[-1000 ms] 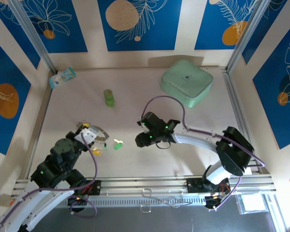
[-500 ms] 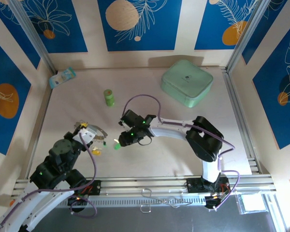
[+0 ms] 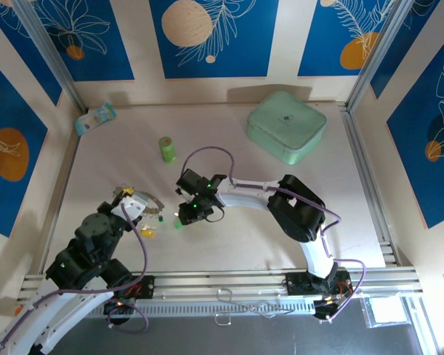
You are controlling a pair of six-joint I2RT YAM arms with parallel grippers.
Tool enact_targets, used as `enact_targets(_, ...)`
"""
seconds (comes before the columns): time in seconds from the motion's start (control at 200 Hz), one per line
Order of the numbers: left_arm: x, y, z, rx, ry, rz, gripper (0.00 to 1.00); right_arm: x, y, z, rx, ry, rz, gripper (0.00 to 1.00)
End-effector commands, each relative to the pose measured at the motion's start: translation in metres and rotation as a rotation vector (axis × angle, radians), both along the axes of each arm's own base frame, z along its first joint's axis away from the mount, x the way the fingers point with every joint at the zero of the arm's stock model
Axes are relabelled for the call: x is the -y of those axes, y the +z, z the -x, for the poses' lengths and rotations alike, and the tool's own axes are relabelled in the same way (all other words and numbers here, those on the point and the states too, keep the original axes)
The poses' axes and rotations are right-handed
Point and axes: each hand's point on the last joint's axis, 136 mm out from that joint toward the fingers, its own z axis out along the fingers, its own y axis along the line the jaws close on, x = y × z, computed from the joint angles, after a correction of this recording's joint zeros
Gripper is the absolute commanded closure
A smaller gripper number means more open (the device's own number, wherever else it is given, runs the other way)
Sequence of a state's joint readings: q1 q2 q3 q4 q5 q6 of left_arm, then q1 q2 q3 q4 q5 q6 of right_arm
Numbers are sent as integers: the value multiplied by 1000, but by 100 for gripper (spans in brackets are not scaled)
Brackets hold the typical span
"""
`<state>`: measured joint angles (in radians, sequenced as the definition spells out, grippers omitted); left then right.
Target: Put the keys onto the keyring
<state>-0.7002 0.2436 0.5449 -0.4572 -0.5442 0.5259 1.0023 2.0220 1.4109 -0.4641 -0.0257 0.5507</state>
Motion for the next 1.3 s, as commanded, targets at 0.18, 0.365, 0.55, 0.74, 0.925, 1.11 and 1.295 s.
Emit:
enact_targets(0.18,-3,14,-1,50,16,43,100,-6,-9,5,-18,24,30,75)
enact_targets(0.365,-3,14,-1,49,15,44,100,-5,-11,3,-12,16,38,78)
enact_targets(0.55,-2,14,-1,49,15,44,100,-5,-11,1,-4,12,42,83)
enact_targets(0.74,-2,14,-1,49,14,43,100,-5,-12,-1,2,11,49,85)
enact_targets(0.925,-2,13,-1,46,12,42,100,-7,-13,-2,3,15,51,82)
enact_targets(1.11,-2,13,-1,47,11,44,100,-7,-12,-3,9,14,55,85)
enact_targets(1.295,-2,13,-1,47,9,42,100,-7,-10,-3,13,15,60,97)
